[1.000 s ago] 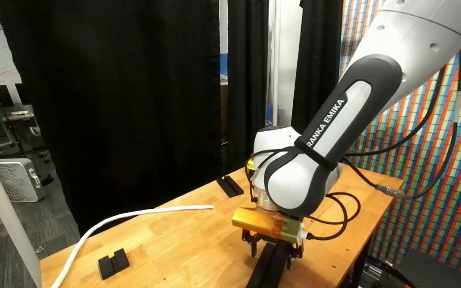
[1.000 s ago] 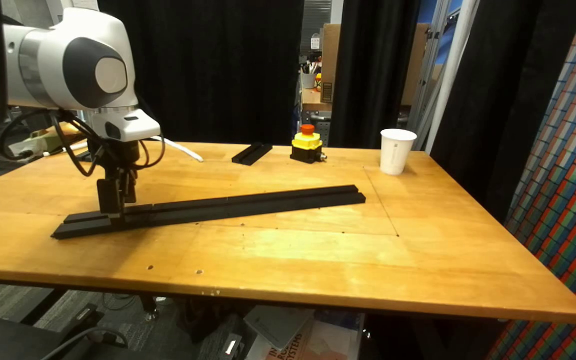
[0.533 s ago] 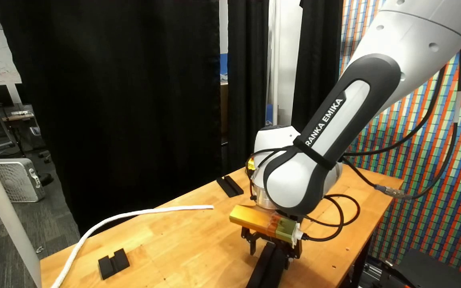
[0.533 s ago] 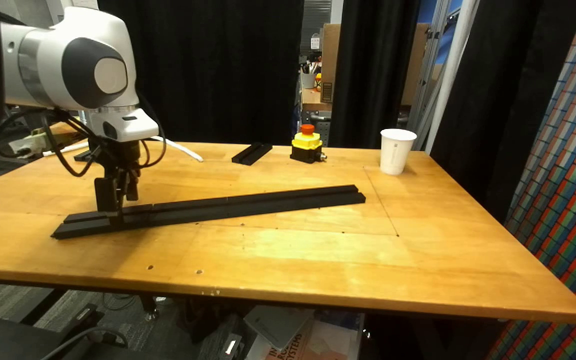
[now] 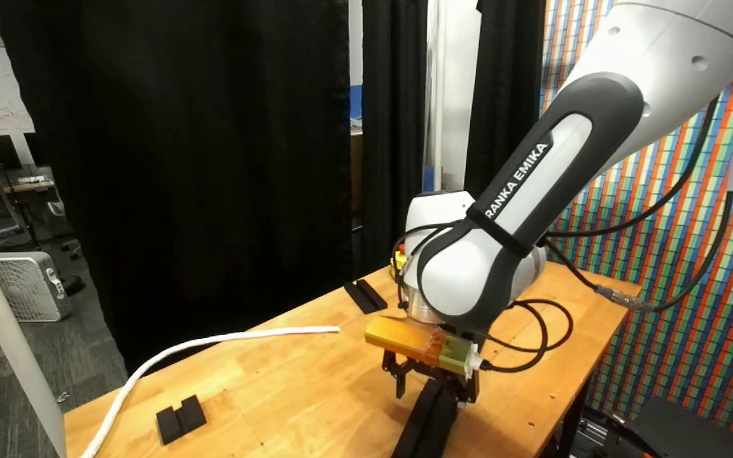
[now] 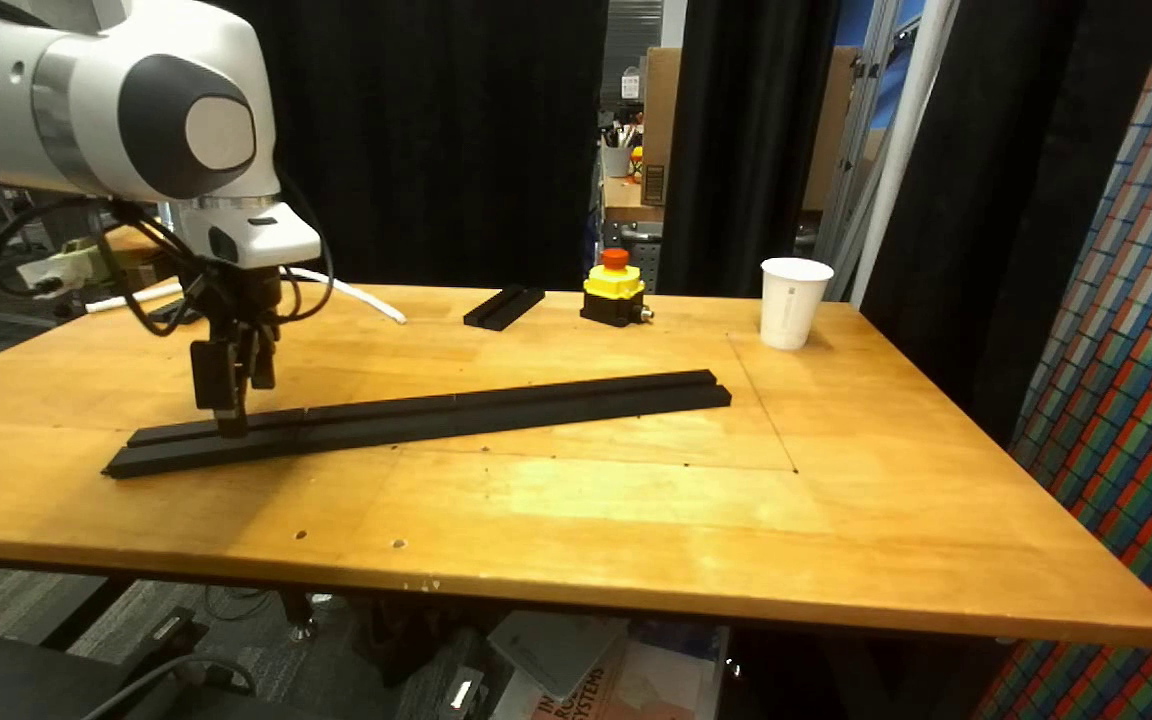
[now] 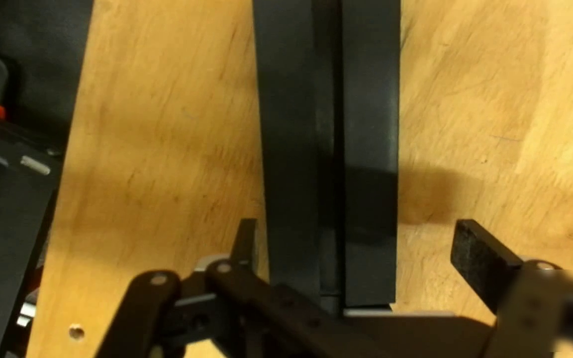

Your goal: Connect the four black objects together

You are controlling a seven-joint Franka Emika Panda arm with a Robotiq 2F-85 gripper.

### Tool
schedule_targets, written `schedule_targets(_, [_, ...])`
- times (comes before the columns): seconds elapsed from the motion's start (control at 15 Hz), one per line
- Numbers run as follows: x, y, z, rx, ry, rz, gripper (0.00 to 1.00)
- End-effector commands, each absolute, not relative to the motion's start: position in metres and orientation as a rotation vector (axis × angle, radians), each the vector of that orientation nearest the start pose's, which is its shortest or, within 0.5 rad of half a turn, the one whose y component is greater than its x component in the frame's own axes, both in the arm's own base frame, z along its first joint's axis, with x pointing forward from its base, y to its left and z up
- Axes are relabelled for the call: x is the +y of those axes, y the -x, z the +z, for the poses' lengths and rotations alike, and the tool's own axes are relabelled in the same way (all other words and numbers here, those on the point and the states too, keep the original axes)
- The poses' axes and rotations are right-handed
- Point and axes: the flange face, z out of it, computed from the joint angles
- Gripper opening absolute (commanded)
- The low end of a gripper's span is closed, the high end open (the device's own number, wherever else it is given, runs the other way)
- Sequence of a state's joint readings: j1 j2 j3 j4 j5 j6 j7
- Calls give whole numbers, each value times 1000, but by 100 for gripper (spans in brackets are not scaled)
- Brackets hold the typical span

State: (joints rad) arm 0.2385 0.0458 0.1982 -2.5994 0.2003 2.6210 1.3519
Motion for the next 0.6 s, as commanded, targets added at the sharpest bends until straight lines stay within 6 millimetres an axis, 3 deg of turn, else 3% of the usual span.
schedule_targets(0.0, [158,-401,285,1345,2802,174,100])
schedule_targets(0.2, [119,-404,325,1122,2929,247,100])
schedule_targets(0.53, [32,-394,399,728,3086,357,100])
